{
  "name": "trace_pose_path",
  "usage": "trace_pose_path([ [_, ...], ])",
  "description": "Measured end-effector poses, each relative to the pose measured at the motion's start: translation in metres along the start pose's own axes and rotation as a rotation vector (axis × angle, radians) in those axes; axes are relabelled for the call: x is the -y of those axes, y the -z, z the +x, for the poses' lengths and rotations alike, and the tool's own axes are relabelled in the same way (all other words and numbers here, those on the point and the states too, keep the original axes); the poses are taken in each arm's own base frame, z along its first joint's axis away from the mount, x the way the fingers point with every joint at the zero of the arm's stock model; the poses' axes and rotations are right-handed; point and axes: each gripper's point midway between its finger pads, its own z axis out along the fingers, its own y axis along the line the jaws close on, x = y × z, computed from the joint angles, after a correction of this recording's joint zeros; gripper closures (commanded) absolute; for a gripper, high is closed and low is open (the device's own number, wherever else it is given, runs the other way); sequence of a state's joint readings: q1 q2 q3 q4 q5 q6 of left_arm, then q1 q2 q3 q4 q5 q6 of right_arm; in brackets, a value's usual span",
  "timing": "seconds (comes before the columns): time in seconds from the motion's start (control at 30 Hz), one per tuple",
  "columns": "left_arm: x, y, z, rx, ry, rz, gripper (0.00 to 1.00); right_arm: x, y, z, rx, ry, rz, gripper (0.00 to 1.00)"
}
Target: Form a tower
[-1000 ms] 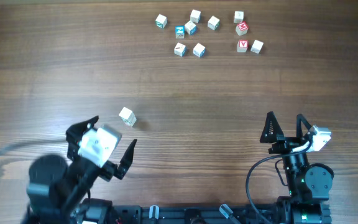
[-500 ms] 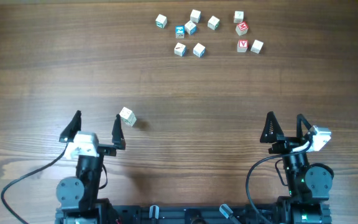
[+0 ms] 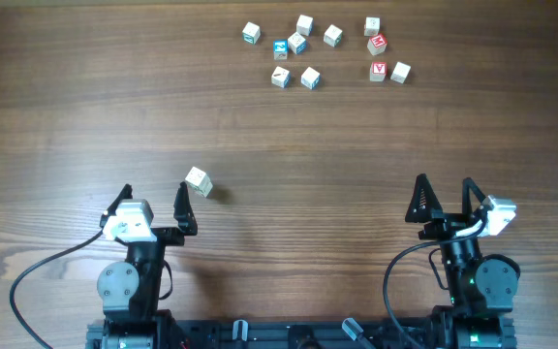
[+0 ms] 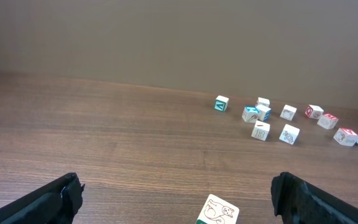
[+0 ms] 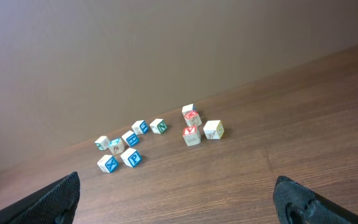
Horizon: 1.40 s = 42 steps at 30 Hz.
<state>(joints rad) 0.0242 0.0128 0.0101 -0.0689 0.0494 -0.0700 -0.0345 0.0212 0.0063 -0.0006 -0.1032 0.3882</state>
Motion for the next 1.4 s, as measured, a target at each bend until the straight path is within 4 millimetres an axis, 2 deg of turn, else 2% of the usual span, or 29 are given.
trace_pose_path([
  [0.33, 0.000, 0.000, 0.000, 0.000, 0.000, 0.000, 0.00, 0.000, 0.000, 0.000, 0.001, 0.019, 0.003, 0.00],
  [0.43, 0.000, 0.000, 0.000, 0.000, 0.000, 0.000, 0.00, -0.001, 0.000, 0.000, 0.001, 0.151, -0.003, 0.00],
  [0.57, 0.000, 0.000, 0.000, 0.000, 0.000, 0.000, 0.00, -0.018, 0.000, 0.007, -0.014, 0.373, -0.079, 0.00],
  [0.7, 0.000, 0.000, 0.000, 0.000, 0.000, 0.000, 0.00, -0.020, 0.000, 0.008, -0.011, 0.476, -0.086, 0.00],
  [1.4, 0.000, 0.000, 0.000, 0.000, 0.000, 0.000, 0.00, -0.013, 0.000, 0.005, -0.007, 0.446, -0.057, 0.00],
])
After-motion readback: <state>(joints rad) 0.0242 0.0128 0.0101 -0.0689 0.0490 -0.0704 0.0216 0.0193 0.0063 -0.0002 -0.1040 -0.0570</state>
